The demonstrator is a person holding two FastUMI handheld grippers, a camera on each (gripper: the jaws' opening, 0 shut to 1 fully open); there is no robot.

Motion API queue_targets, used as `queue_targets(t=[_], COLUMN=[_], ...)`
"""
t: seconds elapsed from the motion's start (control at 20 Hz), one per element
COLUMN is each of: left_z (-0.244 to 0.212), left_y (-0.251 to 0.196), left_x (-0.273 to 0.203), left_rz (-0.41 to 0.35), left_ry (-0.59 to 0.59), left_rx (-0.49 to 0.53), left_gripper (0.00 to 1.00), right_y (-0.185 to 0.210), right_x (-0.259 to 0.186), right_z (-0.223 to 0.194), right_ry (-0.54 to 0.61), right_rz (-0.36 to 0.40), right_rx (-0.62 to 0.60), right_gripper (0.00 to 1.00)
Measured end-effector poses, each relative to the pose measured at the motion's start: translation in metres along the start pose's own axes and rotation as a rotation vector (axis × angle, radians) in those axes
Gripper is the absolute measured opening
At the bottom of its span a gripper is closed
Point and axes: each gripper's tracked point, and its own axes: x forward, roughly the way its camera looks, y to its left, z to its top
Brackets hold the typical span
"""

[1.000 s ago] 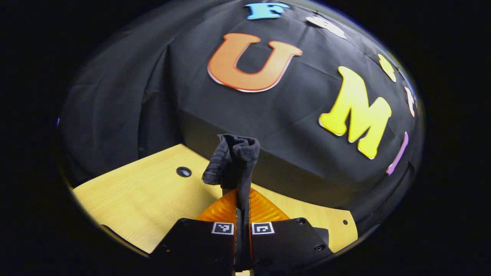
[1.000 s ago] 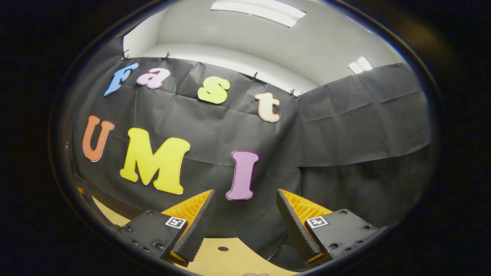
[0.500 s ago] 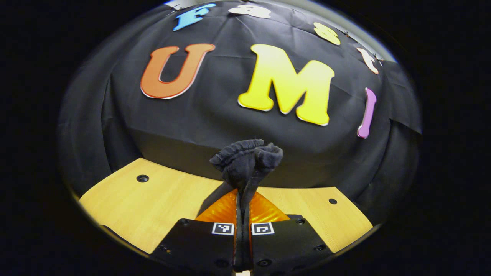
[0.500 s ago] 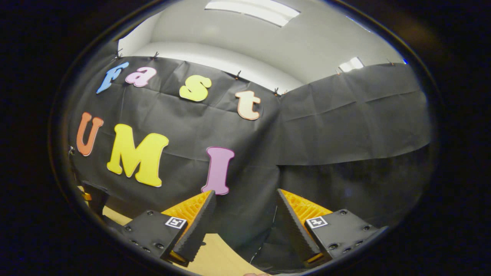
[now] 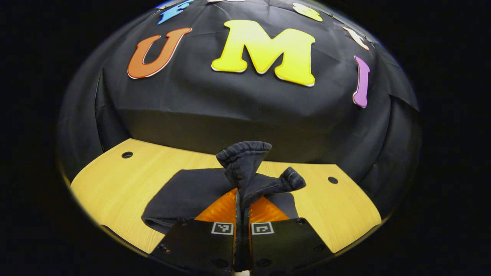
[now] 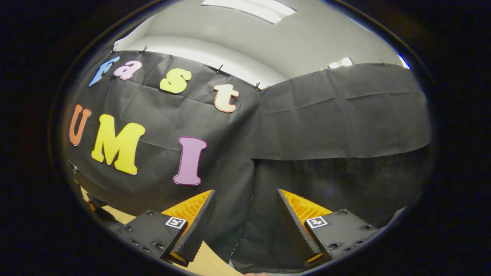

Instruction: Grasp the waist and the cuffs of the jeans and fold them to make the two legs overlap; first hold the waist and fold one-third of the jeans toward the cuffs, then hold the cuffs and fold the remaining one-third in the same direction to finish folding.

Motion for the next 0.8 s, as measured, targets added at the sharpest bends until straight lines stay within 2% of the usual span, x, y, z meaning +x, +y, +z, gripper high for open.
queue_targets(t=[0.2, 0.25, 0.4, 0.5, 0.55, 0.6, 0.65, 0.7, 0.8], left_z=[-0.033, -0.045, -0.07, -0.069, -0.07, -0.068, -0.068, -0.069, -0.072], left_y=[-0.003, -0.006, -0.025, -0.033, -0.038, -0.039, -0.041, -0.046, -0.059], left_x=[0.01, 0.012, 0.012, 0.009, 0.007, 0.005, 0.004, 0.002, -0.006], left_rz=[0.063, 0.06, 0.006, -0.008, -0.018, -0.017, -0.023, -0.036, -0.07], left_ry=[0.048, 0.072, 0.112, 0.08, 0.078, 0.074, 0.073, 0.075, 0.073], left_rx=[0.107, 0.136, 0.213, 0.212, 0.195, 0.186, 0.177, 0.164, 0.143], left_gripper=[0.04, 0.04, 0.14, 0.58, 0.6, 0.71, 0.88, 0.77, 0.8], right_y=[-0.014, -0.018, -0.023, -0.025, -0.026, -0.027, -0.029, -0.031, -0.034], right_x=[0.001, 0.001, 0.003, 0.003, 0.002, 0.001, 0.0, 0.0, -0.001], right_z=[-0.006, -0.007, -0.011, -0.011, -0.011, -0.012, -0.011, -0.011, -0.012], right_ry=[0.01, 0.014, 0.02, 0.017, 0.016, 0.017, 0.016, 0.016, 0.02], right_rz=[-0.015, -0.018, -0.024, -0.023, -0.022, -0.022, -0.024, -0.026, -0.027], right_rx=[-0.014, -0.012, 0.001, -0.003, -0.008, -0.009, -0.008, -0.006, -0.004], right_gripper=[0.96, 0.96, 0.96, 0.97, 0.97, 0.97, 0.97, 0.96, 0.96])
